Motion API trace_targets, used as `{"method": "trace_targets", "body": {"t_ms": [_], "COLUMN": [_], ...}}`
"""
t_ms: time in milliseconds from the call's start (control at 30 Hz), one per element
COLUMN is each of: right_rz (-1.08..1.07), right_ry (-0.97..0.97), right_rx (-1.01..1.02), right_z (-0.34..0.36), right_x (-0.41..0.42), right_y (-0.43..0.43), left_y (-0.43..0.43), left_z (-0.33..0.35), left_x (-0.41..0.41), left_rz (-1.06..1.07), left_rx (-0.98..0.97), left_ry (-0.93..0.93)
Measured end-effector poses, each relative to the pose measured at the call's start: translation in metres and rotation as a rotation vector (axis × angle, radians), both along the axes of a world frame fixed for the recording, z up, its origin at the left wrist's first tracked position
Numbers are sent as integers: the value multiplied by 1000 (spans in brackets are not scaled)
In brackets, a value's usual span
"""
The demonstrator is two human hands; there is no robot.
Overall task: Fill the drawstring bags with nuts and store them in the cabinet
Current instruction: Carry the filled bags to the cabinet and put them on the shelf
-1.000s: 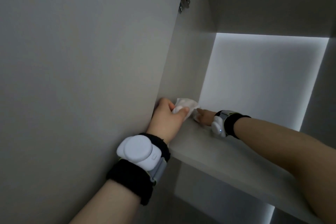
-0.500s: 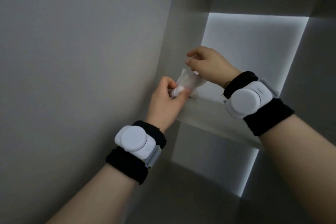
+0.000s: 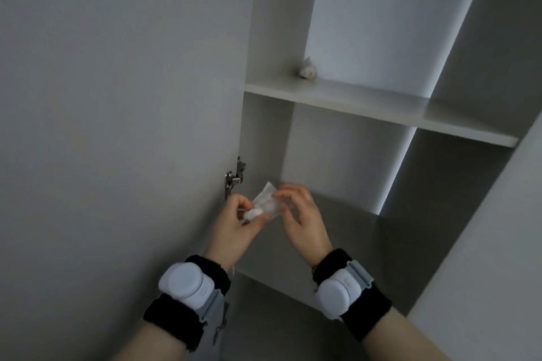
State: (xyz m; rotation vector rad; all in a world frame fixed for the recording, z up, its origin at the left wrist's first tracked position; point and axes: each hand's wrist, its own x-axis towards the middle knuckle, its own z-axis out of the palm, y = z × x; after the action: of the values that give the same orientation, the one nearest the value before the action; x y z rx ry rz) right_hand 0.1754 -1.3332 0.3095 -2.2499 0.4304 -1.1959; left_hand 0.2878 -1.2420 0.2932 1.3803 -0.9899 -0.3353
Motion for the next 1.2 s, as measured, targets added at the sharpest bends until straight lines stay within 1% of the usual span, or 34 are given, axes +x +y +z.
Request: {"method": "trace_targets", "body": {"t_ms": [67,100,167,233,300,333,367,400,467,567,600,667,733,867,900,1000,1033,1067,1100,1167,1200], "right_rz": [-93,-128,-158,-131,-31,42,96,127,92,-73,-138,-269,-348,-375,-363,-401,-375,-343,-323,-278,-279], "right_ry": [147,202,252,222,145,100,62,45,65,167,190,269,337,399,428,559,578,611,651,709,740], "right_rx": [161,265,516,805,1088,1189,1243,1252,1198,1059,969,788,668,613,558,253,142,77,62,130,121], "right_z": [-40,-52,-78,-88,-90,-90,-89,-88,-82,-85,-83,-90,-99,-124,-128,-144,-152,-157,-161,-165,-162], "right_x": [-1,-2,1,6,10,11,10,8,9,21,21,27,31,38,38,35,35,35,36,43,48], "right_y": [-8,-10,-9,-2,0,-2,-2,-5,-17,-65,-76,-107,-127,-151,-156,-164,-167,-167,-168,-180,-189], "left_y": [2,2,2,-2,-11,-17,-24,-31,-47,-74,-78,-99,-116,-146,-152,-169,-174,-178,-184,-191,-194], "left_z": [-26,-36,-56,-68,-78,-80,-82,-83,-86,-86,-82,-80,-75,-67,-64,-60,-58,-57,-57,-57,-57], "left_x": [2,2,0,-1,-3,-4,-5,-6,-2,4,5,10,16,27,29,35,37,38,39,42,43], "left_rz": [31,28,23,38,31,13,-8,-31,-83,-201,-208,-167,-117,-57,-34,14,18,17,20,40,40], "left_rx": [152,191,253,269,284,294,309,328,369,427,434,426,419,367,343,289,284,271,256,218,201], "left_ry": [23,32,53,84,113,128,140,138,92,69,49,78,115,155,161,203,205,203,199,213,225]}}
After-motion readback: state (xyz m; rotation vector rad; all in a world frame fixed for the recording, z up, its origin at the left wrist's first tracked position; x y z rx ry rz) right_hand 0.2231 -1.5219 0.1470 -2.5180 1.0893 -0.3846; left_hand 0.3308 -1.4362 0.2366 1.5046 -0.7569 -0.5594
